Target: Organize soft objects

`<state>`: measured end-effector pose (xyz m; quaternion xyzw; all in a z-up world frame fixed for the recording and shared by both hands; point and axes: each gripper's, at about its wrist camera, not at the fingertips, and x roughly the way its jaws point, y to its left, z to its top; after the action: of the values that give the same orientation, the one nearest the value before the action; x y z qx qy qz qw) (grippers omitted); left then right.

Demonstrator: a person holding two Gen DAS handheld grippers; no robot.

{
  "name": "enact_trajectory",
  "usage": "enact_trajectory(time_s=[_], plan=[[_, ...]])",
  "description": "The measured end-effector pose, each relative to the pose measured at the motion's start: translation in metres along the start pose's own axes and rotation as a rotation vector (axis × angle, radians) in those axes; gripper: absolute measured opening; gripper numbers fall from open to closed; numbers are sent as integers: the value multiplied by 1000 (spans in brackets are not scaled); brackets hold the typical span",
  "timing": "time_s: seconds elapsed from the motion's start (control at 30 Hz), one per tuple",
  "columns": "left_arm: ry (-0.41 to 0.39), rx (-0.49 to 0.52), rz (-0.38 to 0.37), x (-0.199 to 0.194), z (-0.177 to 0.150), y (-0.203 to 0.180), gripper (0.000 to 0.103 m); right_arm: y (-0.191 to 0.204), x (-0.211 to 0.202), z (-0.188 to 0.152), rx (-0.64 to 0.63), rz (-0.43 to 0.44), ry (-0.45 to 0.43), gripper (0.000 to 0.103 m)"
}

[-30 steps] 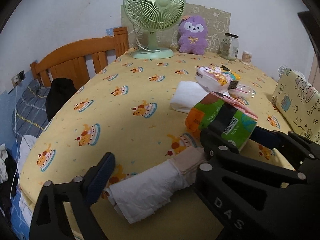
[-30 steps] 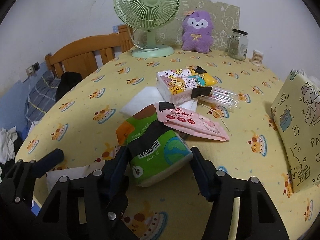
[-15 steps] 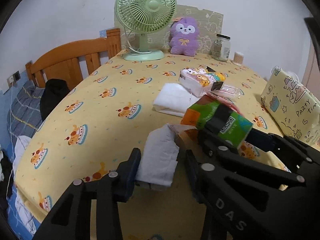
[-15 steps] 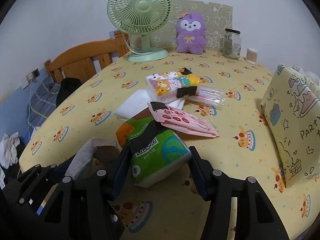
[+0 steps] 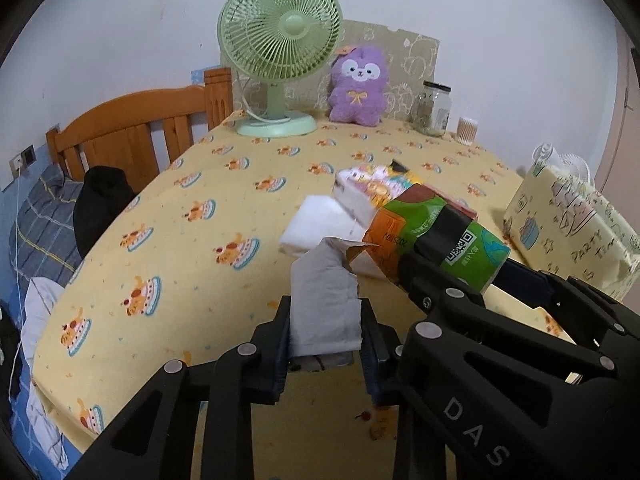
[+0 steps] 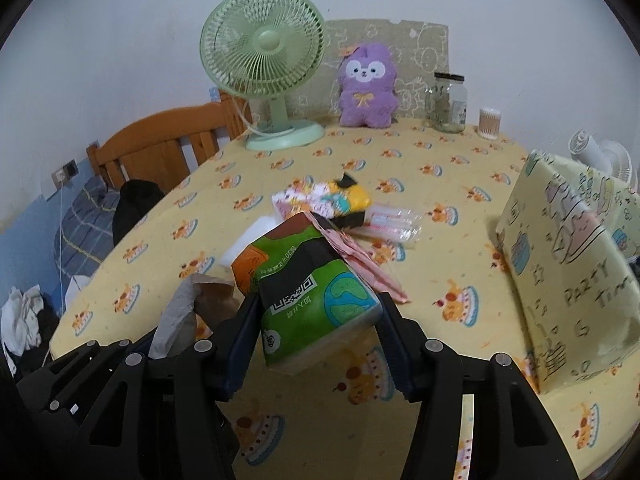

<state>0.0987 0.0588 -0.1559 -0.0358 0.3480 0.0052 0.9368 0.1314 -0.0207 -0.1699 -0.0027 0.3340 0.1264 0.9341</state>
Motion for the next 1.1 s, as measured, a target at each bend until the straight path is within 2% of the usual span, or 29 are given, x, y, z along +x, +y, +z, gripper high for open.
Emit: enact_trajectory(time_s=[0.73,1.1], plan=[[-107,46,-8,-34,54,-31,30,-23,-48,53,31,-15,-109,60],[-156,81,-30,-53,75,-54,30,-38,-78,72,43,-56,-157,60]])
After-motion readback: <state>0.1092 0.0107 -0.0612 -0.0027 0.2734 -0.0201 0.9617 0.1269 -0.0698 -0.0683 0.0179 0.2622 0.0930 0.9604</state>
